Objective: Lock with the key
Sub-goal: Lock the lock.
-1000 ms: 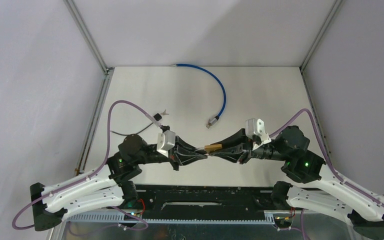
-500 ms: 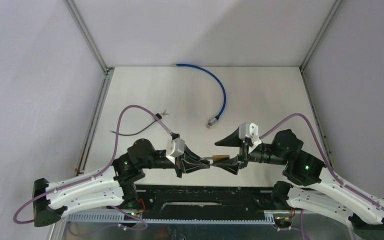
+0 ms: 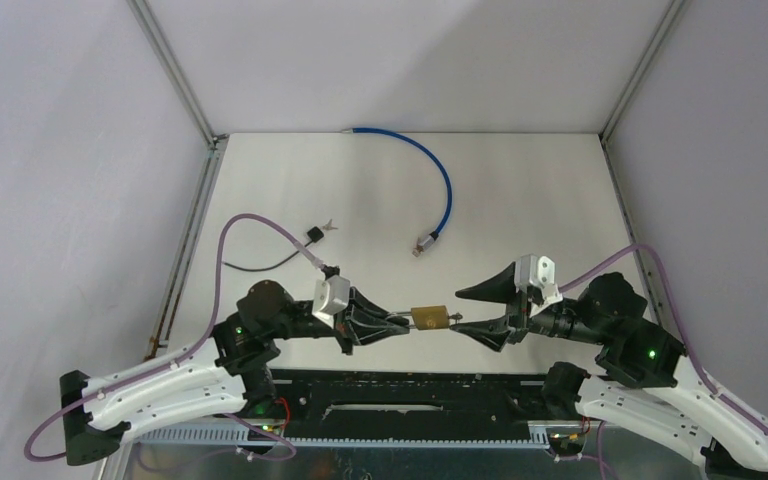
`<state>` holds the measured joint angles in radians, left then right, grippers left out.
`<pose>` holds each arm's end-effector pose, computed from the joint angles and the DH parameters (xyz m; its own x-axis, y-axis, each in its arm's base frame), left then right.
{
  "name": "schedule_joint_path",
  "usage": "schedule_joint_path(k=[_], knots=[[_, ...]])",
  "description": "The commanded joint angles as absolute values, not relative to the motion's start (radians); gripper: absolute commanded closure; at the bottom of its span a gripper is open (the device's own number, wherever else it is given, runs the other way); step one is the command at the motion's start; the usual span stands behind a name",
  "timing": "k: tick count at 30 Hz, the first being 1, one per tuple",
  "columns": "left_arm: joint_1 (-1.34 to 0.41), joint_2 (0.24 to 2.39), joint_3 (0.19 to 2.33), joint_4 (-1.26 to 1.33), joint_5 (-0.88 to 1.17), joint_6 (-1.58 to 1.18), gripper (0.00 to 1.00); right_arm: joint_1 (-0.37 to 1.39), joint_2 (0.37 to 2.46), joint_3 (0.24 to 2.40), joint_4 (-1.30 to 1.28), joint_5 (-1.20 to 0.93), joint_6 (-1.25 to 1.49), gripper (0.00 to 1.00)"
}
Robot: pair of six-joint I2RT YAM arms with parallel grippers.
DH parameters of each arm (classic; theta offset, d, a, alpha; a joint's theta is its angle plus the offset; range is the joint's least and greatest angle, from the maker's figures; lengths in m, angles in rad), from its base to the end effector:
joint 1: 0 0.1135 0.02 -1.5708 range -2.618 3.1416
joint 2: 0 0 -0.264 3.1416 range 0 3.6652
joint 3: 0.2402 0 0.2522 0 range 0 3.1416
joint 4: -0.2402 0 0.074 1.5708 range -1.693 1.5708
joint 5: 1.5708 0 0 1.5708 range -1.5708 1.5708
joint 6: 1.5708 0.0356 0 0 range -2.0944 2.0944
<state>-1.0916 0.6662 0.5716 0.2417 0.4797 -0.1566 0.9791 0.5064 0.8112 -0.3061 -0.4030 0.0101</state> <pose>0.0622 -0.1553 0.3287 -0.0888 -0.1291 -0.9876 0.9960 -0.0164 -0.0875 0.0506 0.1004 0.3722 -0.0107 0.0008 -0.9999 -0.9822 0.1876 0.0106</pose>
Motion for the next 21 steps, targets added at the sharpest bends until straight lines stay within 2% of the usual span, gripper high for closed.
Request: schedule_joint_path(k=[1, 5, 9, 11, 15, 19, 21], knots=[[-1.082, 0.638, 0.584, 0.364, 0.519, -0.153, 1.00, 0.973, 0.516, 0.839, -0.306, -0.402, 0.003, 0.46], [-1.080, 0.636, 0.582, 0.362, 0.519, -0.151, 1.00, 0.973, 0.528, 0.839, -0.288, -0.415, 0.003, 0.48], [-1.078, 0.632, 0.577, 0.360, 0.512, -0.150, 1.00, 0.972, 0.541, 0.839, -0.267, -0.433, 0.005, 0.42], [-1.078, 0.631, 0.575, 0.358, 0.509, -0.152, 1.00, 0.971, 0.547, 0.839, -0.256, -0.443, 0.008, 0.43], [-1.077, 0.626, 0.572, 0.354, 0.505, -0.152, 1.00, 0.972, 0.552, 0.839, -0.257, -0.455, 0.009, 0.58], [-1.074, 0.621, 0.571, 0.350, 0.500, -0.152, 1.00, 0.971, 0.548, 0.839, -0.267, -0.436, 0.018, 0.83], [-1.071, 0.621, 0.571, 0.350, 0.499, -0.152, 1.00, 0.968, 0.546, 0.839, -0.272, -0.433, 0.020, 0.90]])
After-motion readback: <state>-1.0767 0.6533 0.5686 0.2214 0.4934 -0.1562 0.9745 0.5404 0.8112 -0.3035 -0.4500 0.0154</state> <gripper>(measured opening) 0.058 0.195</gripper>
